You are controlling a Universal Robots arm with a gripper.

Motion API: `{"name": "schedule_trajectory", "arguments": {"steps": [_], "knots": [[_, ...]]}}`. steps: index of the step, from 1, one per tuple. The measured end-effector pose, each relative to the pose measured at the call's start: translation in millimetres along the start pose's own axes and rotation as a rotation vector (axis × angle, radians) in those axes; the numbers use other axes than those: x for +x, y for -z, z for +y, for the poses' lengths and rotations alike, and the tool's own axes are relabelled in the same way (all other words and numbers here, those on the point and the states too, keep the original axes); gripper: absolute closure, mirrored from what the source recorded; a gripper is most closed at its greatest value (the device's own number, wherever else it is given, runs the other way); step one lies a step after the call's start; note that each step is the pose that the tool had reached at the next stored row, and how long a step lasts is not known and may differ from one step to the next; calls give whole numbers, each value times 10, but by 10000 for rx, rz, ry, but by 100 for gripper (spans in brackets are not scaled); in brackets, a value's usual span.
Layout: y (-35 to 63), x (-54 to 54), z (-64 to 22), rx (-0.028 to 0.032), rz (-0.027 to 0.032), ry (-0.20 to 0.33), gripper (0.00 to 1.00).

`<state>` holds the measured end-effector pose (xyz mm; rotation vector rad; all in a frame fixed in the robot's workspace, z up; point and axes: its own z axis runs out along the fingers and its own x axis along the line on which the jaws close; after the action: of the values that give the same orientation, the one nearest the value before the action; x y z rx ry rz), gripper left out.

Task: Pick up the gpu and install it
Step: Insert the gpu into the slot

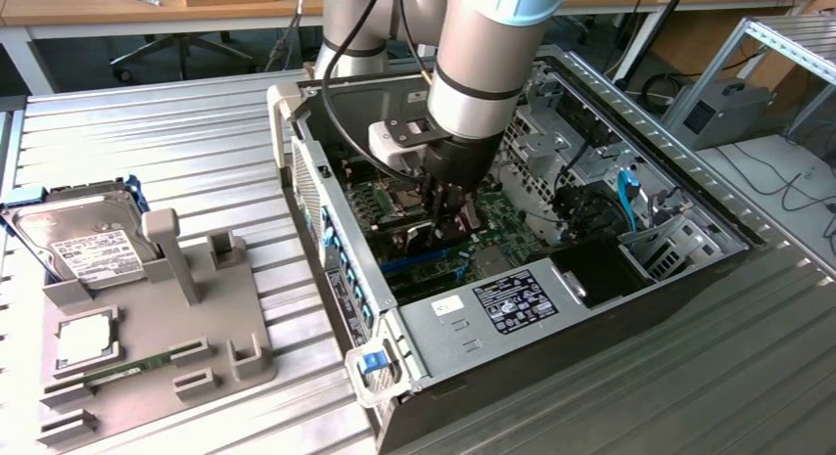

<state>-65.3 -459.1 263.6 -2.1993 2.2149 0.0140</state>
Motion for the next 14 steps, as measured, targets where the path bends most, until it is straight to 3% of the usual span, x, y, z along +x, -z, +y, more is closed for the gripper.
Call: {"name": "schedule_trajectory", "arguments": {"steps": [14], "knots": [[-38, 1, 0, 0, 0, 0, 73]]}}
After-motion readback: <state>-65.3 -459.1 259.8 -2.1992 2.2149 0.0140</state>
